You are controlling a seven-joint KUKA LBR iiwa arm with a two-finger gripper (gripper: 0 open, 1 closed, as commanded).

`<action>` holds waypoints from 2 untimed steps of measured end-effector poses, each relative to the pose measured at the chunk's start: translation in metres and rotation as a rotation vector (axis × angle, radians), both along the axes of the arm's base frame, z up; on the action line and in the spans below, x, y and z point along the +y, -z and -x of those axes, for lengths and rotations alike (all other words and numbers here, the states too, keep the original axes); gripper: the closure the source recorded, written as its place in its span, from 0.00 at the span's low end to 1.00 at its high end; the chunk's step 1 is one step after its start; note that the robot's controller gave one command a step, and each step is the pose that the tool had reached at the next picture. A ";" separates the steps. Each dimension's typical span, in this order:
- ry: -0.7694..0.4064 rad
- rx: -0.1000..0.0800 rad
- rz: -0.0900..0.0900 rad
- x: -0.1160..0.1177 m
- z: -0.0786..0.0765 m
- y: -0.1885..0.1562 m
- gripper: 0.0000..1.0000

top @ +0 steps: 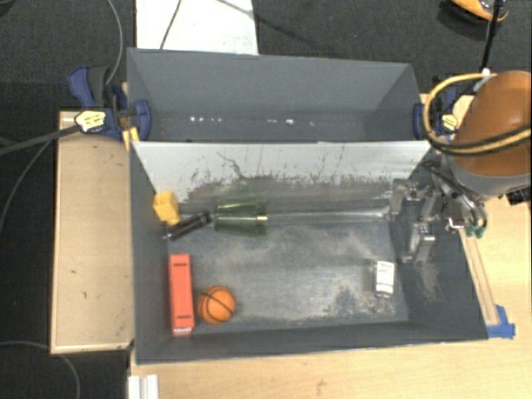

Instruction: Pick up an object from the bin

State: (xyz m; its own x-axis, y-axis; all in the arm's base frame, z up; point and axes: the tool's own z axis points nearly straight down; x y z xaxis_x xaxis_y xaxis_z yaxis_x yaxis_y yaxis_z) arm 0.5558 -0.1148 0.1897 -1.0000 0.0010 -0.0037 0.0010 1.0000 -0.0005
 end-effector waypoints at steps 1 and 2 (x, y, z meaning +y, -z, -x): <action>-0.203 -0.006 0.002 -0.009 0.016 0.043 0.00; -0.638 0.003 0.000 -0.017 0.043 0.056 0.00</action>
Offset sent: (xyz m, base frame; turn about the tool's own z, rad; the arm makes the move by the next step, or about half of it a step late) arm -0.0495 -0.0206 -0.0487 -0.6621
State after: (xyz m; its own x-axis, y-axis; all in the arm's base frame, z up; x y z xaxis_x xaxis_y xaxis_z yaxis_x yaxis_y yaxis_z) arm 0.5131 -0.1320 0.1337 -0.8039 -0.5947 -0.0010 -0.5947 0.8039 0.0001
